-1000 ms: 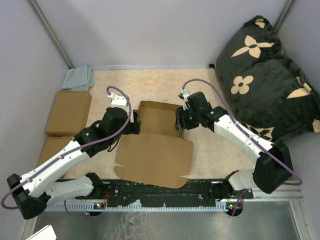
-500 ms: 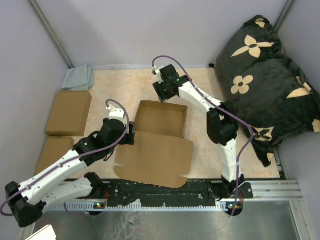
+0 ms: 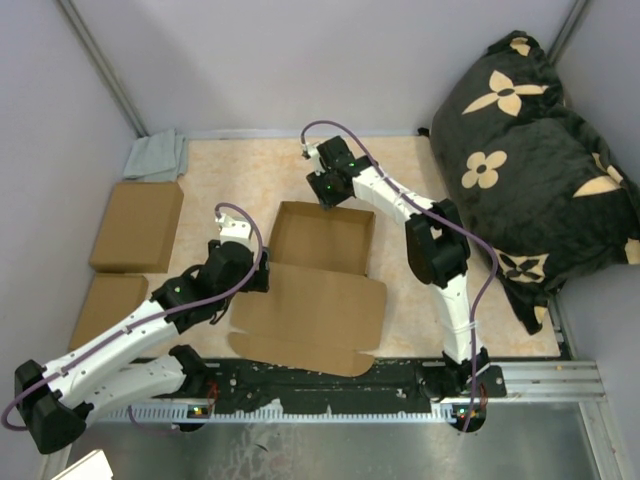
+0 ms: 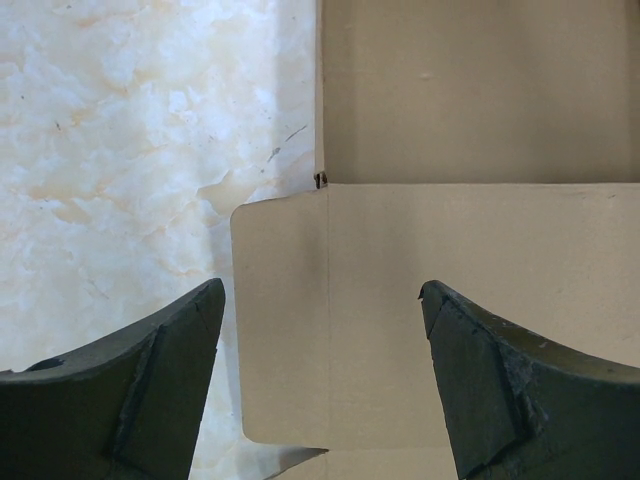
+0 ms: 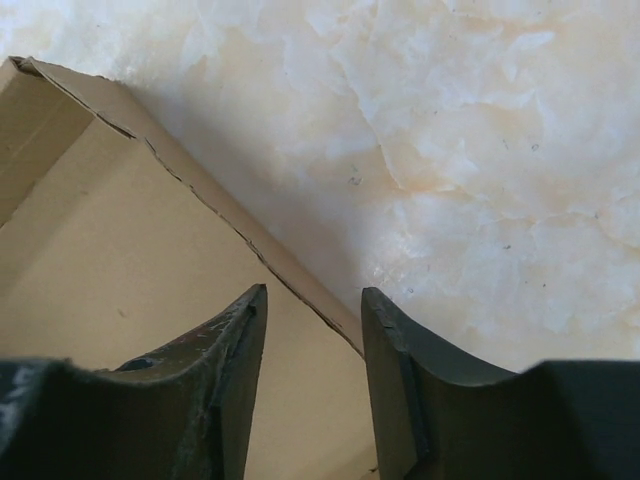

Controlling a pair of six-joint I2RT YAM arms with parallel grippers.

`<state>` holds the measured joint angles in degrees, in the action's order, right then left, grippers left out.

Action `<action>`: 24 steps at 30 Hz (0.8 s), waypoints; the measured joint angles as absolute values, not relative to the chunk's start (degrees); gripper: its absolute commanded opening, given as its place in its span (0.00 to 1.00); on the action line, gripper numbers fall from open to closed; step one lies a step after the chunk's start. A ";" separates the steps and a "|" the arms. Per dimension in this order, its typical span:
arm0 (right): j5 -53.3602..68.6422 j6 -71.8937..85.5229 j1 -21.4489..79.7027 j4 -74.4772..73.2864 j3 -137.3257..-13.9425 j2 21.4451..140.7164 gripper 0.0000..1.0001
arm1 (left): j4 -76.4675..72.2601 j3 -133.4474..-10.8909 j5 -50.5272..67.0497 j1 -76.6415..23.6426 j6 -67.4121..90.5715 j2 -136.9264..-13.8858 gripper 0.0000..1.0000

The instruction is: Fold the paper box

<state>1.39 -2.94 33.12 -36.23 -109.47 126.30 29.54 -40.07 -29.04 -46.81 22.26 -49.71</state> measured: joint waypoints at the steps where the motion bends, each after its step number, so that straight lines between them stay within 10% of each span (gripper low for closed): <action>1: 1.39 -2.39 33.12 -35.68 -109.14 126.30 0.40 | 29.52 -40.07 -29.12 -46.83 22.26 -49.69 0.85; 24: 4.32 9.96 27.73 -27.64 -96.18 121.62 0.05 | 28.71 -40.07 -29.21 -46.46 22.28 -49.36 0.85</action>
<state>4.32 9.96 27.73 -27.64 -96.18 121.62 28.71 -40.07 -29.21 -46.46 22.28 -49.36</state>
